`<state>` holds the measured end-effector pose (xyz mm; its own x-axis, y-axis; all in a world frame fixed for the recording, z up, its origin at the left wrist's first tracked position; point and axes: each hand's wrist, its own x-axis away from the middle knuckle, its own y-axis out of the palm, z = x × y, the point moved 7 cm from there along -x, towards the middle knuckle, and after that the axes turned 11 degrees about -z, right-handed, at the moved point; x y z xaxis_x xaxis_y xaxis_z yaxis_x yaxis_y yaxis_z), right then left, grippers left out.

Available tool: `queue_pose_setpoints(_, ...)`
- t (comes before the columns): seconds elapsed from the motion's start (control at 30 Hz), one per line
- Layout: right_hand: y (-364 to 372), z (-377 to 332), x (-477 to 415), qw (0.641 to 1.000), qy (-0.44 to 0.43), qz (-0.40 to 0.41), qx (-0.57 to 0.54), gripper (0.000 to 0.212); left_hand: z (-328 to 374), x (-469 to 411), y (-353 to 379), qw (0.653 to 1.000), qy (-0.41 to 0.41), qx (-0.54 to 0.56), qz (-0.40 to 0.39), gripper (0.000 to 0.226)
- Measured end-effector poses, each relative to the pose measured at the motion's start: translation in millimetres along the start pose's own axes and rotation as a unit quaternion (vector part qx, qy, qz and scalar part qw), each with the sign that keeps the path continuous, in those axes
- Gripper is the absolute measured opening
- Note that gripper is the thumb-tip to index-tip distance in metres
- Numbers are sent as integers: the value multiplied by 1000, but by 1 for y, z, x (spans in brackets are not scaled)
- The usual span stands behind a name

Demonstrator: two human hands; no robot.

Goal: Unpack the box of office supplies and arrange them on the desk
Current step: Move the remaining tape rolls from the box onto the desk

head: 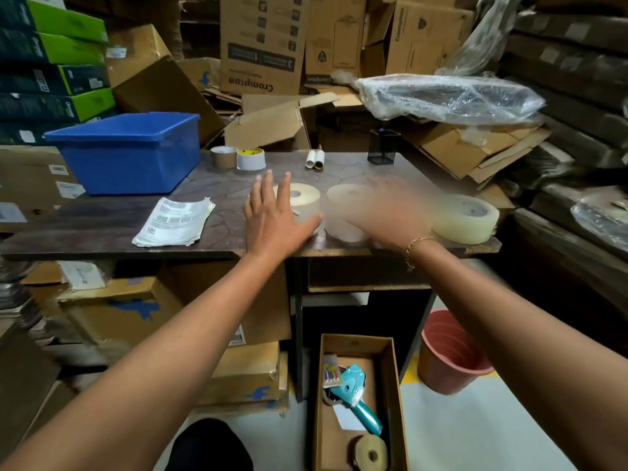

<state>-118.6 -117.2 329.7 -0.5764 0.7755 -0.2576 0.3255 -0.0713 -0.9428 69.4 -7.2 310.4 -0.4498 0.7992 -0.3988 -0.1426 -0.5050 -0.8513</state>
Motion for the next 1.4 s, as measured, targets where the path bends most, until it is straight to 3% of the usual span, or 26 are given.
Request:
queue_pose_setpoints(0.1,-8,9,40,984,-69,133,-91,55,23,49,2,987,111,-31,108,58)
queue_pose_setpoints(0.17,0,19,70,968,-118,175,-138,35,32,78,27,981,170,-9,95,40)
queue_pose_setpoints(0.23,27,31,96,966,-141,150,-158,25,34,101,68,977,211,6,28,31)
queue_pose_setpoints(0.4,165,87,130,979,-51,-92,-176,25,2,138,191,969,197,-3,-150,31)
queue_pose_setpoints(0.63,382,137,162,885,133,-308,-322,18,-62,183,346,940,87,-33,-328,61)
queue_pose_setpoints(0.87,522,148,163,753,309,-338,-471,17,-83,218,462,901,101,-82,-414,88)
queue_pose_setpoints(1.0,571,153,139,736,338,-314,-495,19,-99,236,495,896,124,-112,-412,92)
queue_pose_setpoints(1.2,630,144,110,679,389,-319,-535,30,-102,237,504,909,153,-109,-373,80)
queue_pose_setpoints(1.4,628,141,101,669,408,-313,-537,30,-106,238,512,906,140,-107,-385,81)
